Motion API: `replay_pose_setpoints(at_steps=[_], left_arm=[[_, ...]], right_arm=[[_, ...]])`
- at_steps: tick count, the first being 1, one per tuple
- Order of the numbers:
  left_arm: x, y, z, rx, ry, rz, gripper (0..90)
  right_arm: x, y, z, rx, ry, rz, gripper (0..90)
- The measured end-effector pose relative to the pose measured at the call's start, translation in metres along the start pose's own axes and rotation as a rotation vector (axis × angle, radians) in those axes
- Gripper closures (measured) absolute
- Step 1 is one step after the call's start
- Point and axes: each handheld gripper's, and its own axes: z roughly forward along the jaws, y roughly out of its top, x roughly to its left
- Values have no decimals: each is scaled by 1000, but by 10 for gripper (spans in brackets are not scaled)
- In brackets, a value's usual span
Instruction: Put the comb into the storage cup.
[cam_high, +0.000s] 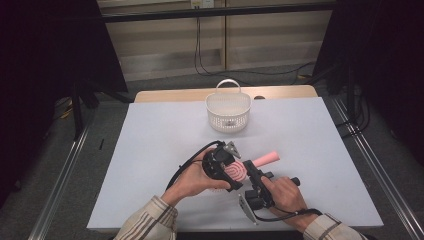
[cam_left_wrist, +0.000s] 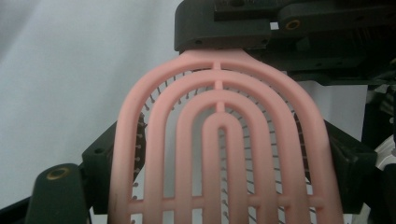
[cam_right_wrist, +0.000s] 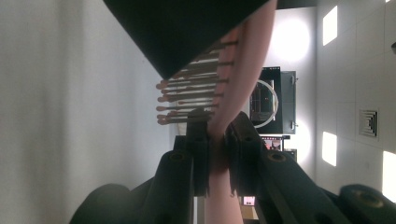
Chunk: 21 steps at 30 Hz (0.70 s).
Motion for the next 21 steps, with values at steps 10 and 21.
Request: replay_pose_setpoints(at_steps=[10, 21], left_arm=[[4, -4, -3, -48, 50, -2, 106], [5, -8, -9, -116, 92, 0, 47]], right_arm=[[-2, -2, 0, 10, 10, 7, 818], [-7, -7, 1, 25, -1, 31, 819]])
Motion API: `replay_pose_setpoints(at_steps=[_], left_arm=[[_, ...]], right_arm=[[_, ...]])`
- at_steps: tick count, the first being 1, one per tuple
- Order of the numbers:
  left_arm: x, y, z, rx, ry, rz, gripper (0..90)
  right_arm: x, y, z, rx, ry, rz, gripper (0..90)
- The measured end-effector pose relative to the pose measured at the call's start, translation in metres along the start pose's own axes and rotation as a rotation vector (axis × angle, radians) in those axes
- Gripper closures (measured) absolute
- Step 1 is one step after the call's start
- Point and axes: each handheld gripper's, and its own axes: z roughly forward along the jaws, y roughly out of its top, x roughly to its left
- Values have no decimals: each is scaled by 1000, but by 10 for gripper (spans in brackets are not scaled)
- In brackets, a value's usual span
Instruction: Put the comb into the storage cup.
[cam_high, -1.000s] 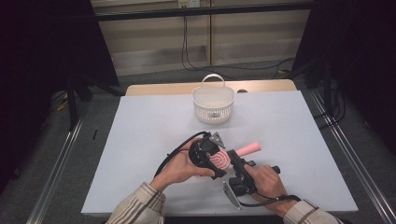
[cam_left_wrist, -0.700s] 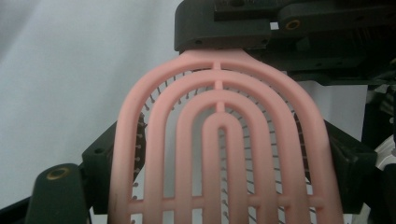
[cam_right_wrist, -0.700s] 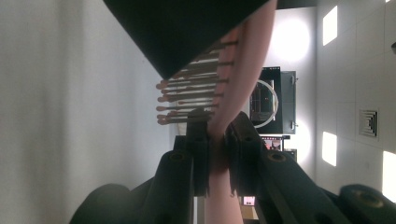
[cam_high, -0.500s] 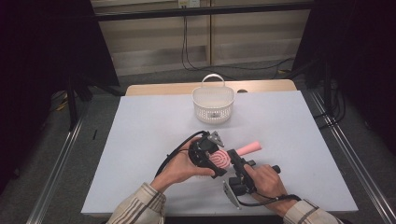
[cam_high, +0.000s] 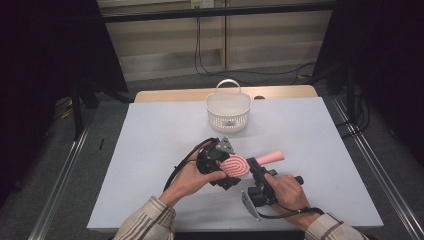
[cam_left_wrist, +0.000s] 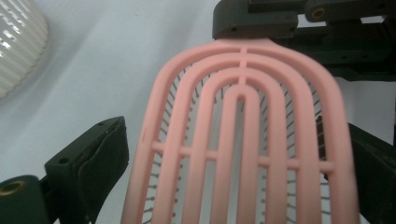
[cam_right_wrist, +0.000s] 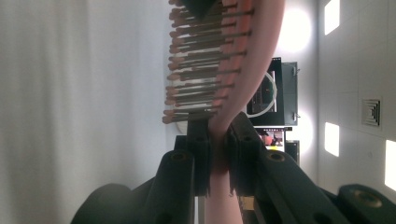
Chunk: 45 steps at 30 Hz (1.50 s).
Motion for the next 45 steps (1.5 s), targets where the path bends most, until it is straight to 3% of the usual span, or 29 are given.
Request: replay_pose_setpoints(at_steps=[5, 7, 10, 12, 24, 30, 32, 36, 45], left_arm=[[1, -3, -8, -52, 5, 6, 47], [0, -6, -11, -83, 37, 5, 47], [2, -10, -14, -95, 25, 6, 40], [3, -13, -15, -94, 51, 12, 39], [5, -29, -24, -173, 94, -9, 37], [5, -37, -27, -209, 117, -23, 36], [5, -40, -30, -251, 141, -32, 36], [6, -45, -33, -288, 155, -48, 34], [9, -56, -32, -379, 169, -43, 34]], right_arm=[[-4, -4, 0, 12, -3, -3, 819], [-5, -6, 0, 27, -6, 17, 819], [-6, -11, 1, 39, -9, 35, 819], [-8, -14, 1, 48, -11, 30, 819], [-16, -25, 1, 88, -2, 82, 819], [-22, -30, 0, 92, 4, 156, 819], [-25, -32, 0, 92, 12, 176, 819], [-27, -35, -1, 95, 19, 228, 819], [-34, -44, 0, 77, 83, 421, 820]])
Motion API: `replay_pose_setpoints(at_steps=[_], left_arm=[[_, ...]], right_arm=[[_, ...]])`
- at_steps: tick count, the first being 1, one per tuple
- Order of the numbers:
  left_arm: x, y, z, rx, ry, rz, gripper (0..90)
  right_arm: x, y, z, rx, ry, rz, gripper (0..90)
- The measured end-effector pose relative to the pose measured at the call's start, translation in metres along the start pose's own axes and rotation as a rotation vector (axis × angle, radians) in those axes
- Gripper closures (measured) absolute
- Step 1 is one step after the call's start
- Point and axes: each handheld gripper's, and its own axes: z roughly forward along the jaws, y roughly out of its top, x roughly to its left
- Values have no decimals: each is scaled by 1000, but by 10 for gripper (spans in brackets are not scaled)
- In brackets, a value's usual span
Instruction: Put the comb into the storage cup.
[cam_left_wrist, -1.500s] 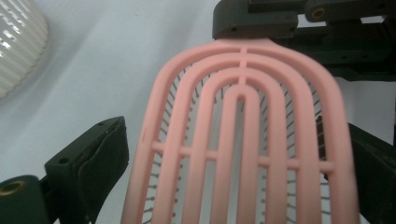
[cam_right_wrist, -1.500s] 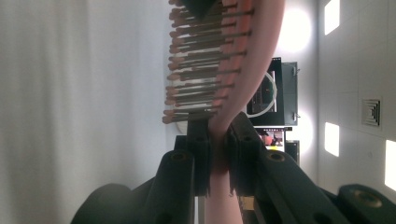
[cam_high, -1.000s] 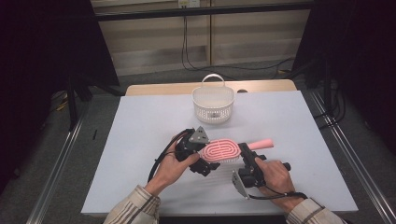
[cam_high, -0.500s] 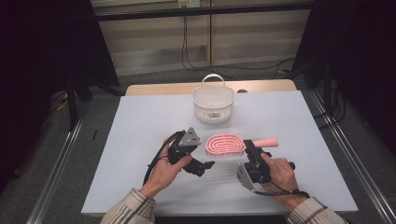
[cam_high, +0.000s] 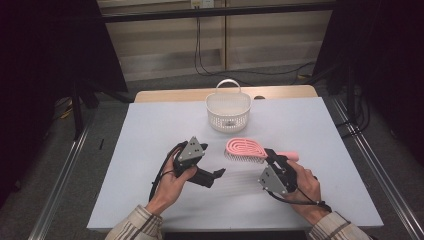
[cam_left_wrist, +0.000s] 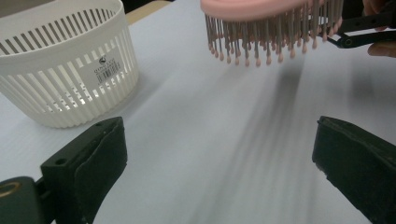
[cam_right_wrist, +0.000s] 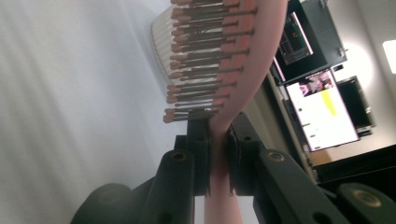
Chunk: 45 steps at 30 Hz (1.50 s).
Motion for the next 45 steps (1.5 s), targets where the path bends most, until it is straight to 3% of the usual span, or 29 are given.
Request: replay_pose_setpoints(at_steps=[8, 17, 30, 38, 45], left_arm=[[-2, -12, -2, -56, 15, 2, 33], [-4, -16, 1, -100, 17, 3, 32], [-4, -14, -6, -176, 34, 8, 28], [-4, -13, -8, -190, 39, 8, 25], [-4, -12, -11, -219, 40, -4, 25]], right_arm=[[-8, -4, 0, -16, 49, 118, 819], [-17, -10, 1, -51, 134, 303, 819], [-26, -14, 1, -110, 232, 487, 819], [-28, -19, 3, -154, 308, 608, 819], [-30, -20, 6, -193, 367, 683, 819]])
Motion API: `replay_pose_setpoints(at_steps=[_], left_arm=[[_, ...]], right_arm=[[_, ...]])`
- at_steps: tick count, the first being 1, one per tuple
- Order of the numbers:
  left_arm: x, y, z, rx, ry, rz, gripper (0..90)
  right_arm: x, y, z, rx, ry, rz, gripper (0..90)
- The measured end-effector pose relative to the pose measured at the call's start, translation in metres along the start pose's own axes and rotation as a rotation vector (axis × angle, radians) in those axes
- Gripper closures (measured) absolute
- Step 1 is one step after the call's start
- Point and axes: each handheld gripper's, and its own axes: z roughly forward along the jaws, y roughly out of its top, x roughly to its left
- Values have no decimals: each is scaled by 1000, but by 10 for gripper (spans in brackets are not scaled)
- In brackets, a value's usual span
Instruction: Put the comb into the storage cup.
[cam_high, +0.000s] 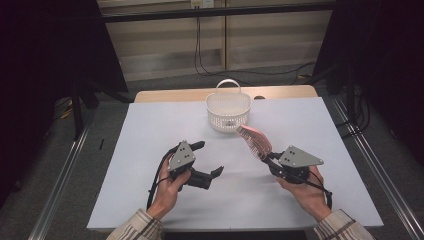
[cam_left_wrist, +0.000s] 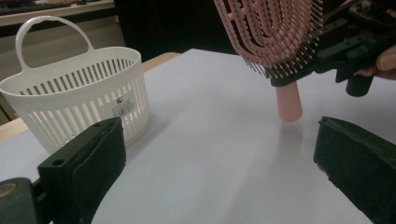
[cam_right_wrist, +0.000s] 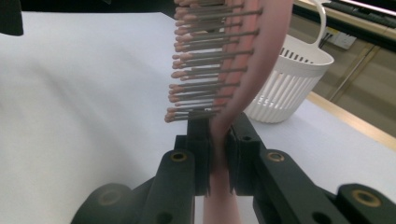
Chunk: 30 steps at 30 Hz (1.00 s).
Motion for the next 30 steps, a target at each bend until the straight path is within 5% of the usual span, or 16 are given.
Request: replay_pose_setpoints(at_steps=[11, 13, 20, 30], left_arm=[[2, 7, -2, -33, 0, -24, 24], [2, 9, -2, -34, 28, -3, 25], [1, 14, -3, -51, 25, -22, 24], [-5, 18, -1, -96, -49, -39, 9]], right_arm=[[-4, 0, 4, -60, 118, 133, 819], [-4, 1, 5, -64, 130, 142, 819], [-3, 3, 7, -102, 190, 179, 819], [-1, 3, 11, -140, 272, 218, 819]])
